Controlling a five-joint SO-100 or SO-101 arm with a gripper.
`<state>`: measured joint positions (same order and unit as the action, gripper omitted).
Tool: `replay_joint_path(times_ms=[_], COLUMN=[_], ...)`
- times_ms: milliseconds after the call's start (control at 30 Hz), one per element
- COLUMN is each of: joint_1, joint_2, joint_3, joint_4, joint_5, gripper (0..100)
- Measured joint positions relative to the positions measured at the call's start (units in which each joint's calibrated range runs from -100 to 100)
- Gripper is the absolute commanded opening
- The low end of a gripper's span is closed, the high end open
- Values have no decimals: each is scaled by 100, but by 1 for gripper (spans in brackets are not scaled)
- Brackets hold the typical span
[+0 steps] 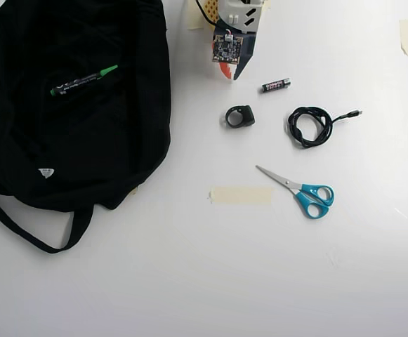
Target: Put the green marker into the black bag
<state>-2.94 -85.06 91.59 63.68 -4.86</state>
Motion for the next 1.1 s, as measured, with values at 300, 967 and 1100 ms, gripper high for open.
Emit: replay_joint_path(times_ms=[300,967,1100], joint_1=[0,15,15], joint_2=[-1303,-1370,-1370], joint_3=[668,676,676], joint_4=[240,670,670], joint_5=[0,29,29], gripper=[2,2,2])
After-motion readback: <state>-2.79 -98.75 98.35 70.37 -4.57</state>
